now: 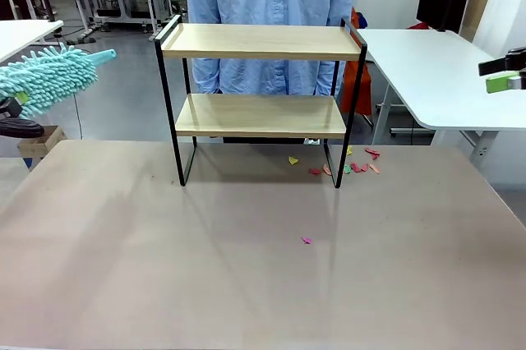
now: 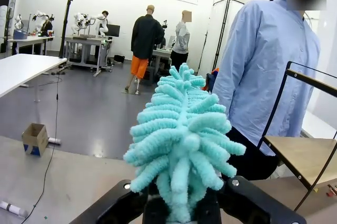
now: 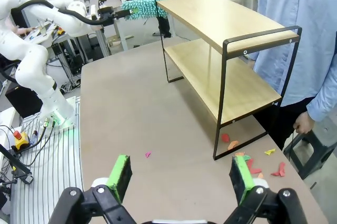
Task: Clean the shelf.
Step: Hand the Duster back to the human.
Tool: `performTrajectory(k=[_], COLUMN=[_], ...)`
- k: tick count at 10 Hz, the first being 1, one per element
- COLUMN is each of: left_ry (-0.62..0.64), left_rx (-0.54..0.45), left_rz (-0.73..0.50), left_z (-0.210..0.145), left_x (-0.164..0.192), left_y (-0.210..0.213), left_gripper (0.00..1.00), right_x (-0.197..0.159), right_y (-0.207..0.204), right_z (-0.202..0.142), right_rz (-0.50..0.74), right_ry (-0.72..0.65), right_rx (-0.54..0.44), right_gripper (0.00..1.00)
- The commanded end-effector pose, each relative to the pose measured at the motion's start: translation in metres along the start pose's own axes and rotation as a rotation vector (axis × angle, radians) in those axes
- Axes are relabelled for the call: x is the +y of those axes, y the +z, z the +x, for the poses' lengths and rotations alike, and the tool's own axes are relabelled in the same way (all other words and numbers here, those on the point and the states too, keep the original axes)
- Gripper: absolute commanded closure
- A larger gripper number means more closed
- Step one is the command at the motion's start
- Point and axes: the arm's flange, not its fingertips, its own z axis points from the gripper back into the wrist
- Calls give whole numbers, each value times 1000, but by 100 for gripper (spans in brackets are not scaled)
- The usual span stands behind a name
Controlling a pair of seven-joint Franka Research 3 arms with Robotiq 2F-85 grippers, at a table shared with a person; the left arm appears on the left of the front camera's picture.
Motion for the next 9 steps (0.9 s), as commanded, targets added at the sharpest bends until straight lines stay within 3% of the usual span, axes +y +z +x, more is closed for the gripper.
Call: performTrajectory(k=[1,9], left_ry=[-11,-11], left_rx=[-8,-8], left_rz=[-5,-5], left_z=[4,4], left_x=[-2,-2], left_y=[0,0], left_gripper=[83,83], right_x=[0,0], right_y=[2,2], right_z=[3,3], right_rz=[5,5], right_ry=[5,5], right_rx=[-11,-11], right_gripper=[0,0])
